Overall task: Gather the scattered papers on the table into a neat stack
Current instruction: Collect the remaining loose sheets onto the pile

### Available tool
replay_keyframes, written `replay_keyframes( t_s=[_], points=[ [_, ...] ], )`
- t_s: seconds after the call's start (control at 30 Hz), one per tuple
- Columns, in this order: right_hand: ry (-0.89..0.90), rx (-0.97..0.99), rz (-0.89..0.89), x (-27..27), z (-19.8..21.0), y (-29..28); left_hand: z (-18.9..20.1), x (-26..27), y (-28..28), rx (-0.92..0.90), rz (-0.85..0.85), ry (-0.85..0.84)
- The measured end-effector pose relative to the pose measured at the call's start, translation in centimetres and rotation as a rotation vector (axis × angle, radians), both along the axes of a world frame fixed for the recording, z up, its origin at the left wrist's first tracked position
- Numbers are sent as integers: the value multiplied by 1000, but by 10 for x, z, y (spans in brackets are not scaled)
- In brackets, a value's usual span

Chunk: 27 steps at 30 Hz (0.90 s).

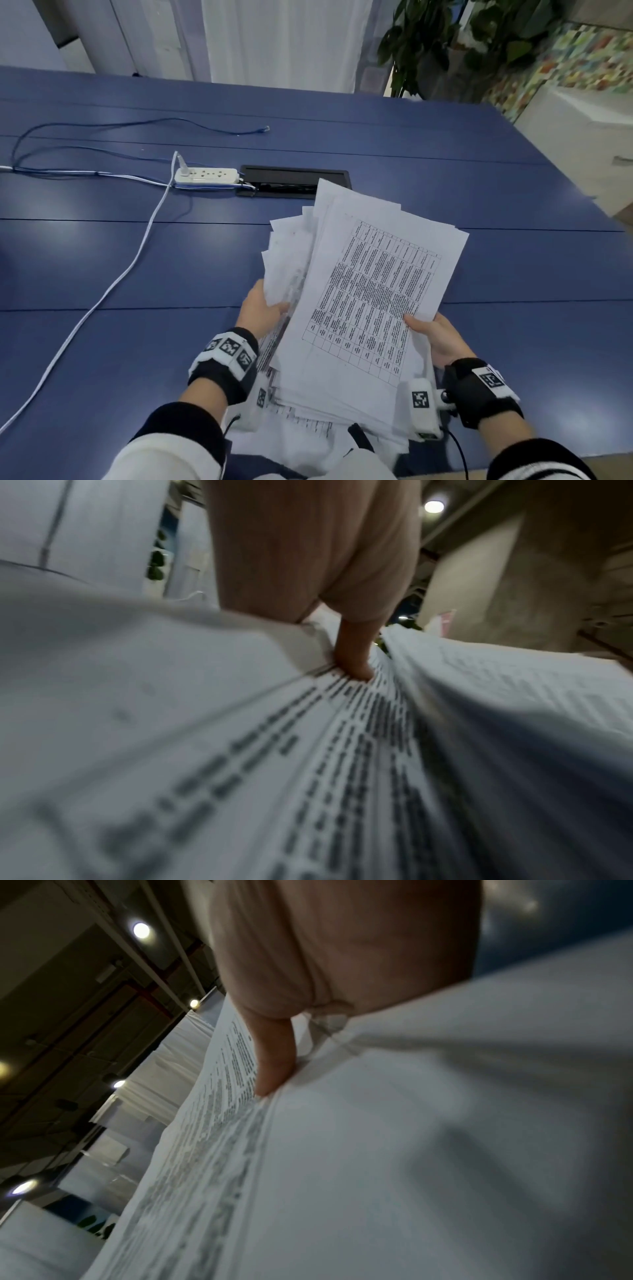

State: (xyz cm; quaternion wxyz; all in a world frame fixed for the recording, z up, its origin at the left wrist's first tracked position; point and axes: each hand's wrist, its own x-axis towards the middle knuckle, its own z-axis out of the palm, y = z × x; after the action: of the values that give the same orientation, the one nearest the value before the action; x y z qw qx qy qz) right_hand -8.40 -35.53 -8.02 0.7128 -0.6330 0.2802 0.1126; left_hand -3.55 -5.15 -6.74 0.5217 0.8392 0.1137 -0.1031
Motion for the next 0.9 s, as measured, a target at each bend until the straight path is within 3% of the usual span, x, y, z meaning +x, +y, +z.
replay_keyframes(
  t_s=[0.13, 0.33, 0.63, 0.7, 0.83, 0.9],
  points=[
    [-40, -12, 105, 19, 19, 12, 5, 7, 20, -193, 151, 2],
    [-11, -121, 297, 40, 23, 51, -5, 1, 17, -369, 182, 72],
    [45, -338, 551, 39, 32, 77, -15, -2, 28, -321, 107, 244],
    [18, -371, 539, 45, 37, 74, -14, -4, 28, -337, 105, 224],
    [-129, -373, 326, 67, 52, 64, -11, -13, 34, -408, 103, 163],
    [-124, -437, 351, 83, 51, 57, -7, -15, 40, -449, 107, 154]
  ],
)
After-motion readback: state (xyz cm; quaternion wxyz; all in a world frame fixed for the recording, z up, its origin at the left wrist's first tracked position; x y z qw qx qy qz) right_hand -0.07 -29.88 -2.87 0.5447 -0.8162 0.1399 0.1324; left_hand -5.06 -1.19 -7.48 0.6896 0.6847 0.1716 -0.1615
